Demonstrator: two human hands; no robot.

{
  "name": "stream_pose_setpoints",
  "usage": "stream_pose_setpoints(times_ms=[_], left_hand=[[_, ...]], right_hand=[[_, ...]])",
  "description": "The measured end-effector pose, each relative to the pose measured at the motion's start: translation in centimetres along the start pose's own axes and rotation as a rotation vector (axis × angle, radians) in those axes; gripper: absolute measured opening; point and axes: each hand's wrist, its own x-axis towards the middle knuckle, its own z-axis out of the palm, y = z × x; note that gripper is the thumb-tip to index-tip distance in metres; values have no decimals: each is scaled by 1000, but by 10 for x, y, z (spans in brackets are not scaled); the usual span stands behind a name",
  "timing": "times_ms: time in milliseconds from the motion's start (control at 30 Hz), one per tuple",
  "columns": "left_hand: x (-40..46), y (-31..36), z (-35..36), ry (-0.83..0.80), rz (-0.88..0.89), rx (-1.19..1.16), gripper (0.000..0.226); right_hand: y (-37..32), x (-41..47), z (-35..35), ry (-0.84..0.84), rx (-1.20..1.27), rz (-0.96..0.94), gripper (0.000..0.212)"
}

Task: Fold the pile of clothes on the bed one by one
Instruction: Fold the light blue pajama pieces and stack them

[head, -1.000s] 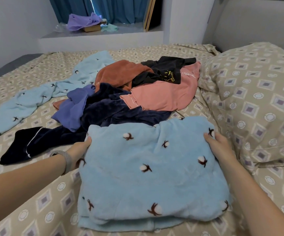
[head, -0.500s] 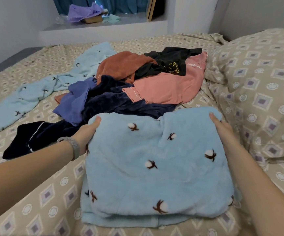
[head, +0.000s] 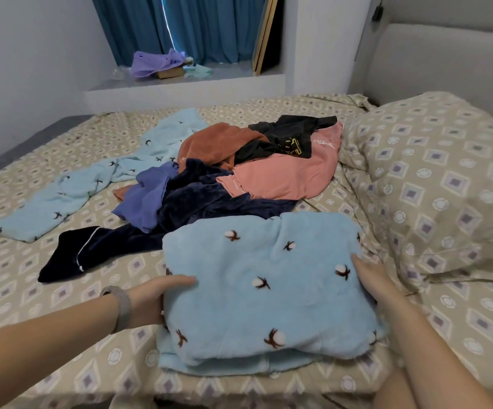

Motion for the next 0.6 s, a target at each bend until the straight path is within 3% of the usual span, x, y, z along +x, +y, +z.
stream_pose_setpoints(times_ms=[67,167,267,300,400,467,600], left_hand=[[-10,-5,0,-10,-35,144,48],[-24,-10,8,32,-44,290,29],[-31,-19,19,166,39,304,46],[-31,-21,24,230,64,308,47],[-31,-23,41,356,124,289,28],[-31,-17,55,393,161,211,15],[-36,-5,63,398,107,38,13]], right_hand=[[5,-22,-2,0,-24,32,64],[14,-51,-4,-30,39,17,61],[27,-69,0,-91,100,-23,87],[30,-76,2,-89,118,-44,86],[33,-91,4,-76,162,-94,47],[35,-95,2,-48,199,-136,45],[36,-97,-1,69,113,-215,44]])
